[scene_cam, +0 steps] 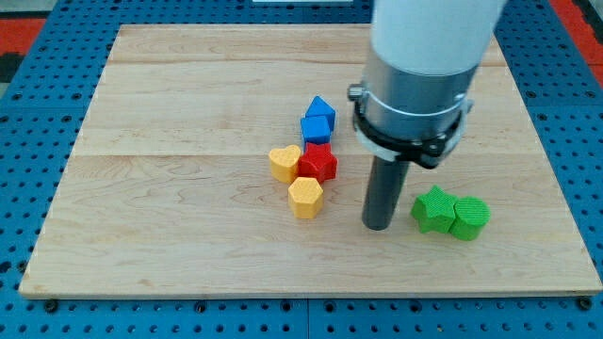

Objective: Make a diagonal line out of yellow blocks and the red star

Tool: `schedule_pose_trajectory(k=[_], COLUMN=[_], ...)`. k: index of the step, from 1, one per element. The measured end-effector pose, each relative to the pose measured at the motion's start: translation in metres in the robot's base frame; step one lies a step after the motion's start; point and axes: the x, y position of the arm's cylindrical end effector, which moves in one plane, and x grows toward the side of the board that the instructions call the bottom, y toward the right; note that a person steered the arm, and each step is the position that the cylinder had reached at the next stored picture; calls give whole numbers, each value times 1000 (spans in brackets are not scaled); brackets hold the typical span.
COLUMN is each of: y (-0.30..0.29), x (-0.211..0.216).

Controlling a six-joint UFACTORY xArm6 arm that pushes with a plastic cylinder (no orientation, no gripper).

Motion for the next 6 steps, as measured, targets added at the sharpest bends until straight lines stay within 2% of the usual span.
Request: schedule_pose_trajectory(k=[4,6], y=[-8,-15], x=[0,-18])
